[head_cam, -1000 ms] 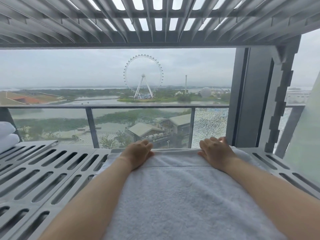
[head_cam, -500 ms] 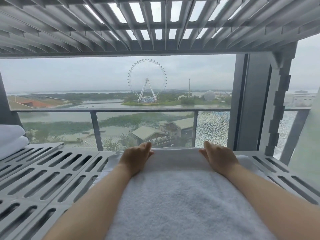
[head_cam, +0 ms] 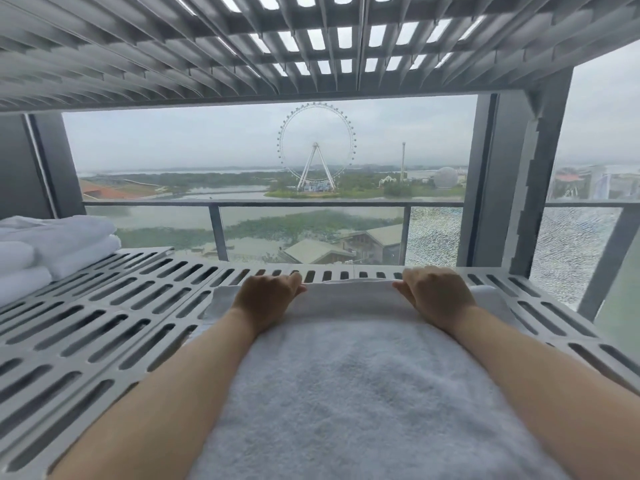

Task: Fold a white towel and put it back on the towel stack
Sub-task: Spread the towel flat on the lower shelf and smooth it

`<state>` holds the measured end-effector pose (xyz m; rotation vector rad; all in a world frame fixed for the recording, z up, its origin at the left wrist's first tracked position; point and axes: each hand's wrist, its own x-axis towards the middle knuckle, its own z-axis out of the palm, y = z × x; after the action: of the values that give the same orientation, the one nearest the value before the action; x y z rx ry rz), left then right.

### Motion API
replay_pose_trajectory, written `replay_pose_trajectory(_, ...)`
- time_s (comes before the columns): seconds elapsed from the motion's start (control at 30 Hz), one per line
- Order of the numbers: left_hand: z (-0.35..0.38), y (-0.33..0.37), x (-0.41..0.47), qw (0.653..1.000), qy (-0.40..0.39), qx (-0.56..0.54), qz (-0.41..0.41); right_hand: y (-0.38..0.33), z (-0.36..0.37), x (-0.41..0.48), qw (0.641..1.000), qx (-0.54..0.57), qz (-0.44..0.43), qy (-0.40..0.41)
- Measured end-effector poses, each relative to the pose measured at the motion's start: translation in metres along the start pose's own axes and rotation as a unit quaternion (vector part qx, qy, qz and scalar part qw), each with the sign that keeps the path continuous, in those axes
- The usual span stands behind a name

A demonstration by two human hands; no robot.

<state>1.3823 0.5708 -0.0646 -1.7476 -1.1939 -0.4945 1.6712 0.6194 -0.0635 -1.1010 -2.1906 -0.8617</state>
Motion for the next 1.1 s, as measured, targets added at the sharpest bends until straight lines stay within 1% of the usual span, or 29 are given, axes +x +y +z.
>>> replay_pose_trajectory(0.13, -0.031, 0.007, -0.015, 1.000, 0.003, -0.016, 0.002, -0.013, -0.026, -0.021, 0.999, -0.027, -0.001, 0.026)
replay_pose_trajectory(0.27, -0.061, 0.011, -0.027, 1.000, 0.017, -0.018, 0.018, -0.027, -0.056, -0.042, 0.999, -0.040, 0.005, 0.013)
replay_pose_trajectory(0.4, -0.093, 0.001, -0.028, 0.998, 0.045, -0.036, 0.001, -0.025, -0.091, -0.048, 0.998, -0.002, 0.048, 0.034)
replay_pose_trajectory(0.5, -0.107, -0.005, -0.024, 0.997, 0.040, -0.064, 0.014, -0.028, -0.105, -0.047, 0.999, 0.000, 0.042, 0.010)
replay_pose_trajectory(0.57, -0.108, -0.005, -0.023, 0.996, 0.011, -0.085, 0.024, -0.030, -0.110, -0.048, 0.999, 0.000, 0.051, 0.009)
replay_pose_trajectory(0.6, -0.108, -0.004, -0.022, 0.996, -0.012, -0.088, 0.015, -0.029, -0.112, -0.048, 0.998, 0.005, 0.055, 0.013)
replay_pose_trajectory(0.67, -0.103, -0.002, -0.020, 0.995, -0.081, -0.064, 0.000, -0.028, -0.113, -0.049, 0.999, 0.003, 0.050, -0.001)
replay_pose_trajectory(0.73, -0.096, 0.002, -0.018, 0.991, -0.122, -0.046, 0.007, -0.029, -0.111, -0.050, 0.999, -0.007, 0.035, -0.016)
replay_pose_trajectory(0.8, -0.084, 0.006, -0.016, 0.988, -0.148, -0.035, 0.010, -0.025, -0.102, -0.052, 0.999, -0.015, 0.026, -0.014)
replay_pose_trajectory(0.87, -0.069, 0.009, -0.013, 0.985, -0.169, -0.032, 0.014, -0.018, -0.089, -0.051, 0.999, -0.021, 0.029, -0.029)
replay_pose_trajectory(0.97, -0.046, 0.010, -0.008, 0.979, -0.195, -0.040, 0.034, -0.005, -0.064, -0.047, 0.999, -0.006, 0.013, -0.046)
replay_pose_trajectory(1.03, -0.028, 0.010, -0.002, 0.971, -0.230, -0.038, 0.056, 0.004, -0.045, -0.041, 0.995, 0.012, -0.001, -0.096)
replay_pose_trajectory(1.1, -0.010, 0.009, 0.005, 0.961, -0.263, -0.015, 0.089, 0.016, -0.026, -0.033, 0.986, 0.043, 0.006, -0.162)
